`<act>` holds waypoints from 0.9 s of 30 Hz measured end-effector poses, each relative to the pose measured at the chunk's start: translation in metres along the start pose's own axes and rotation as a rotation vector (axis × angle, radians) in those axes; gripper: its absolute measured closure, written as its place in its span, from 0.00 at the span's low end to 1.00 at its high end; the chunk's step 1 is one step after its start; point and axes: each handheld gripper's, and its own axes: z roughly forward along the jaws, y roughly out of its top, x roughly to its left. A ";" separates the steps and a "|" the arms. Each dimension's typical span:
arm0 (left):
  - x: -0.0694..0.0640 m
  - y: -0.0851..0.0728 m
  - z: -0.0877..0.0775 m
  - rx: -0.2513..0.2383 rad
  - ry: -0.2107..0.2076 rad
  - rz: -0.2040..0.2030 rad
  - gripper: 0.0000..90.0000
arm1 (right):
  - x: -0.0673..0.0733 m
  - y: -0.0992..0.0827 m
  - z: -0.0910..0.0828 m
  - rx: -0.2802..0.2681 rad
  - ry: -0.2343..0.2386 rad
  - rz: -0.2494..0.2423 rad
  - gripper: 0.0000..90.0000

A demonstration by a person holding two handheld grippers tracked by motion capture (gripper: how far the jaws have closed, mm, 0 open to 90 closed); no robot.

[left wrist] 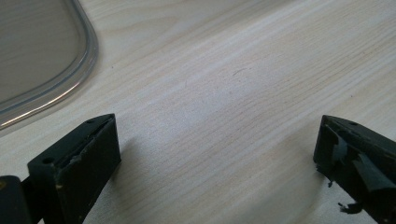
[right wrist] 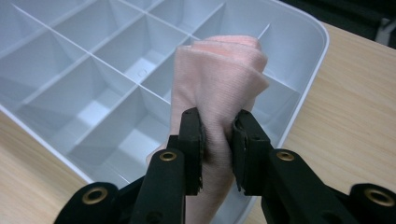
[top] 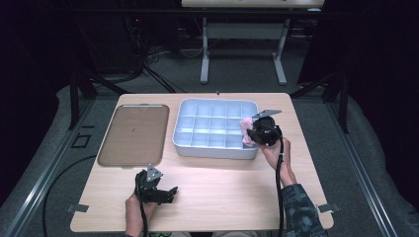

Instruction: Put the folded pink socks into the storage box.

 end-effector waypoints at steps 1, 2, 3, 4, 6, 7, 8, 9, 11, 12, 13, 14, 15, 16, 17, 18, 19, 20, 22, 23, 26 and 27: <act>0.000 0.000 0.000 0.000 0.000 0.000 0.01 | 0.001 -0.001 0.004 0.014 -0.006 -0.011 0.84; 0.000 0.000 0.000 -0.001 0.000 0.000 0.01 | 0.001 -0.002 0.006 0.026 -0.001 -0.018 0.84; 0.000 0.000 0.000 -0.001 0.000 0.000 0.01 | 0.002 -0.003 0.008 0.035 -0.010 -0.020 0.84; 0.000 0.000 0.000 0.000 0.000 0.000 0.01 | 0.001 -0.004 0.010 0.046 -0.013 -0.024 0.84; 0.000 0.000 0.000 -0.001 0.000 0.000 0.01 | 0.000 -0.007 0.014 0.059 -0.010 -0.024 0.84; 0.000 0.000 0.000 -0.001 0.000 0.000 0.01 | -0.001 -0.008 0.017 0.067 -0.006 -0.021 0.84; 0.000 0.000 0.000 0.000 0.000 0.000 0.01 | -0.001 -0.008 0.017 0.075 -0.001 -0.018 0.84; 0.000 0.000 0.000 0.000 0.000 0.000 0.01 | -0.001 -0.009 0.018 0.076 -0.004 -0.019 0.84; 0.000 0.000 0.000 0.000 0.000 0.000 0.01 | -0.002 -0.009 0.019 0.089 0.000 -0.017 0.84; 0.000 0.000 0.000 0.000 0.000 0.000 0.01 | -0.001 -0.010 0.019 0.101 0.004 -0.014 0.83; 0.000 0.000 0.000 -0.001 0.000 0.000 0.01 | -0.001 -0.010 0.020 0.117 0.002 -0.021 0.83; 0.000 0.000 0.000 0.000 0.000 0.000 0.01 | -0.001 -0.010 0.021 0.121 -0.001 -0.019 0.83; 0.000 0.000 0.000 0.000 0.001 0.000 0.01 | -0.001 -0.011 0.021 0.125 0.000 -0.020 0.83; 0.000 0.000 0.000 0.000 0.000 -0.001 0.01 | -0.001 -0.011 0.022 0.127 0.001 -0.019 0.83; 0.000 0.000 0.000 0.000 0.000 0.000 0.01 | -0.001 -0.011 0.023 0.131 -0.001 -0.019 0.83; 0.000 0.000 0.000 0.000 0.001 0.000 0.01 | -0.001 -0.011 0.023 0.136 -0.001 -0.022 0.83; 0.000 0.000 0.000 0.000 0.001 -0.001 0.01 | -0.001 -0.011 0.024 0.142 -0.002 -0.021 0.83; 0.000 0.000 0.000 0.000 0.001 0.000 0.01 | -0.001 -0.012 0.024 0.145 -0.002 -0.019 0.83; 0.000 0.000 0.000 0.000 0.001 0.000 0.01 | -0.002 -0.012 0.025 0.149 0.005 -0.014 0.83; 0.000 0.000 0.000 0.000 0.001 0.000 0.01 | -0.003 -0.012 0.025 0.153 0.000 -0.015 0.83; 0.000 0.000 0.000 0.000 0.001 0.000 0.01 | -0.002 -0.012 0.026 0.152 -0.007 -0.018 0.83; 0.000 0.000 0.000 0.000 0.002 0.000 0.01 | -0.003 -0.012 0.027 0.154 -0.008 -0.018 0.83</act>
